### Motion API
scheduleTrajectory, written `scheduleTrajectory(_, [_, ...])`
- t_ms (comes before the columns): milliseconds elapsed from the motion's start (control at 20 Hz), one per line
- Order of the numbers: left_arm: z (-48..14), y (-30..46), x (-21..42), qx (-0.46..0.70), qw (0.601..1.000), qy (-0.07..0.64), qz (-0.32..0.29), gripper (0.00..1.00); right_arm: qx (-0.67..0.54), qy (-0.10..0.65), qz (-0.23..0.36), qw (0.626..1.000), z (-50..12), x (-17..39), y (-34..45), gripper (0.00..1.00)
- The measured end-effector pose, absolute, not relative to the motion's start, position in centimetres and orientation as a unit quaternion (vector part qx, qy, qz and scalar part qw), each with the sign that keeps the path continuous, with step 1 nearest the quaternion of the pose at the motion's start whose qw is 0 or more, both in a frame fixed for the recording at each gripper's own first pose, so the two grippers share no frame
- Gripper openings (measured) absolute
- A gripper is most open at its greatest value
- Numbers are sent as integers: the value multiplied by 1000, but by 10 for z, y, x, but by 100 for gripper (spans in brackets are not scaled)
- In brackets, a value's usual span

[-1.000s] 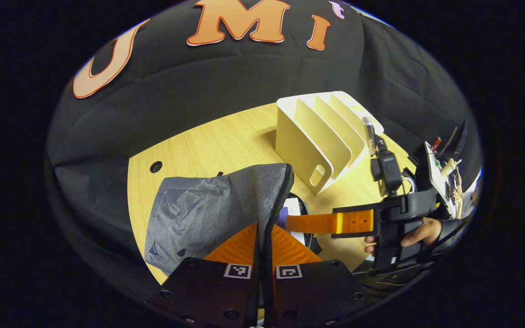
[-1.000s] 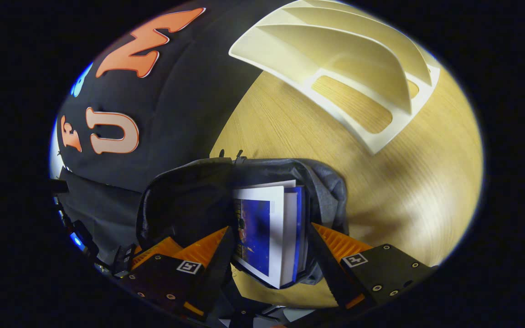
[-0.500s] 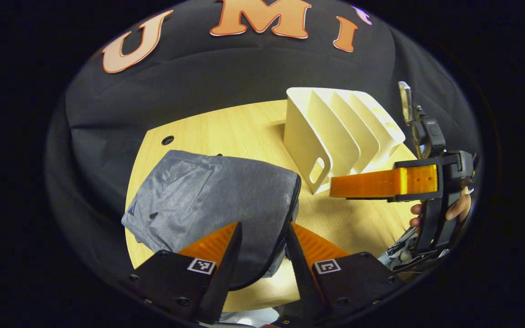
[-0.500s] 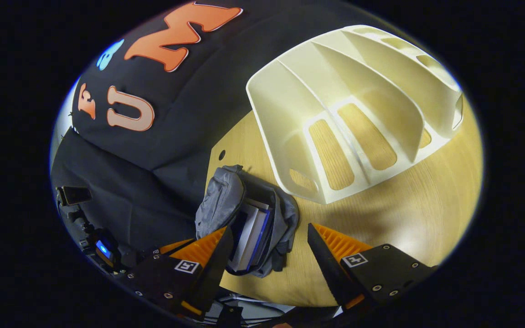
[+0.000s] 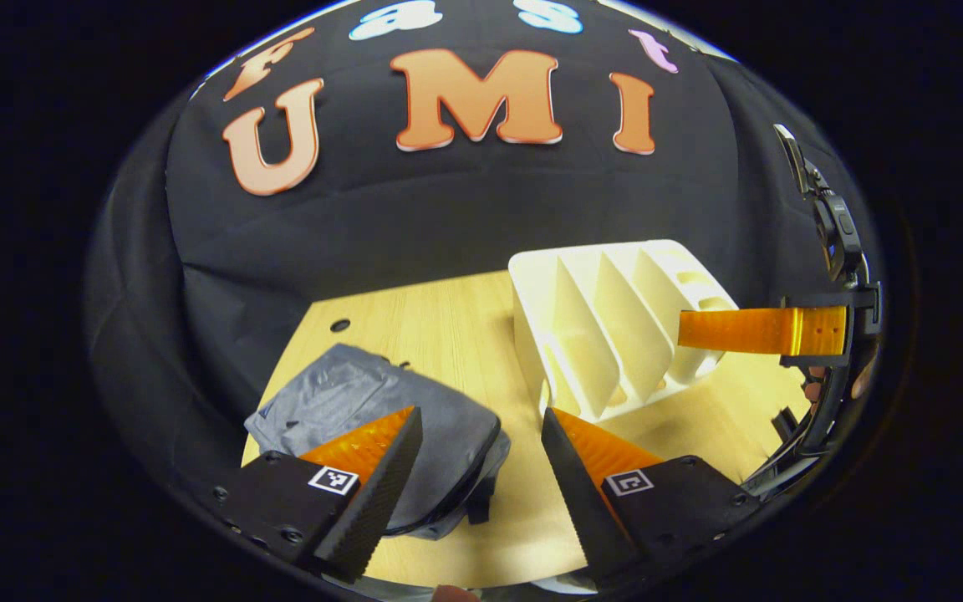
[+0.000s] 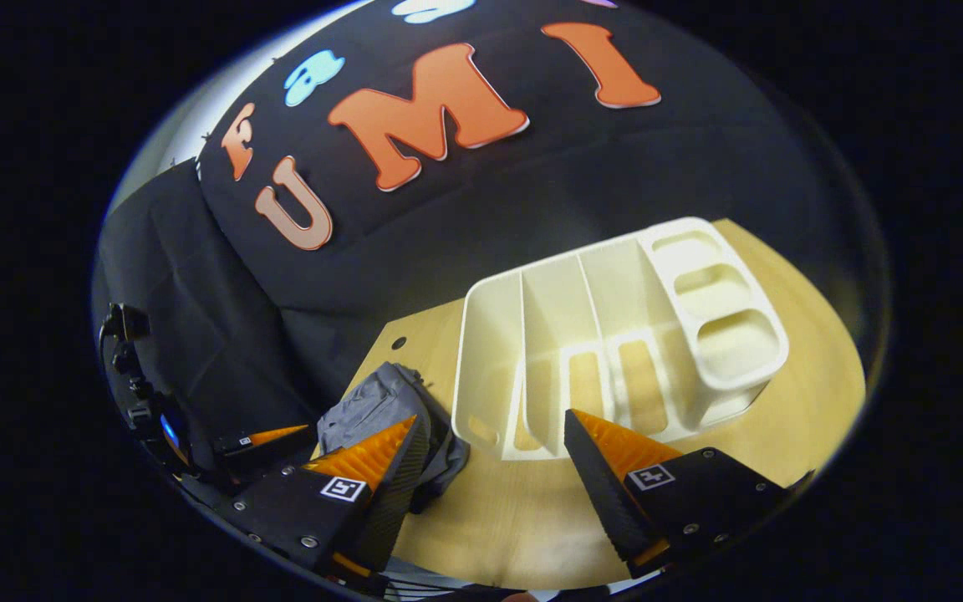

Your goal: Open the schoolbag, grab two books from the bookshelf and put them into the schoolbag.

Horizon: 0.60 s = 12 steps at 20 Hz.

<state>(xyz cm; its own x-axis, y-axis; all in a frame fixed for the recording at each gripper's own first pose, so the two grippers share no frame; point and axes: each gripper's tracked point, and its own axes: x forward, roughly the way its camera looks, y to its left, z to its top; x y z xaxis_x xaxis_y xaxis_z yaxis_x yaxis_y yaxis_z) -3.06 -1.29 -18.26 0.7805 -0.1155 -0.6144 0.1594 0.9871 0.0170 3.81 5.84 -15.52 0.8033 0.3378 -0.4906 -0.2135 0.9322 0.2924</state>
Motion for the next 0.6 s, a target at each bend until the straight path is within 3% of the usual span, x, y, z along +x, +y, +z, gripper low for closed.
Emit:
scheduleTrajectory(350, [-72, -34, -14, 30, 986, 166, 2, 96, 57, 138, 124, 981, -52, 50, 31, 97])
scheduleTrajectory(600, [0, -31, -13, 11, 998, 67, 8, 96, 17, 93, 110, 989, -18, 46, 32, 97])
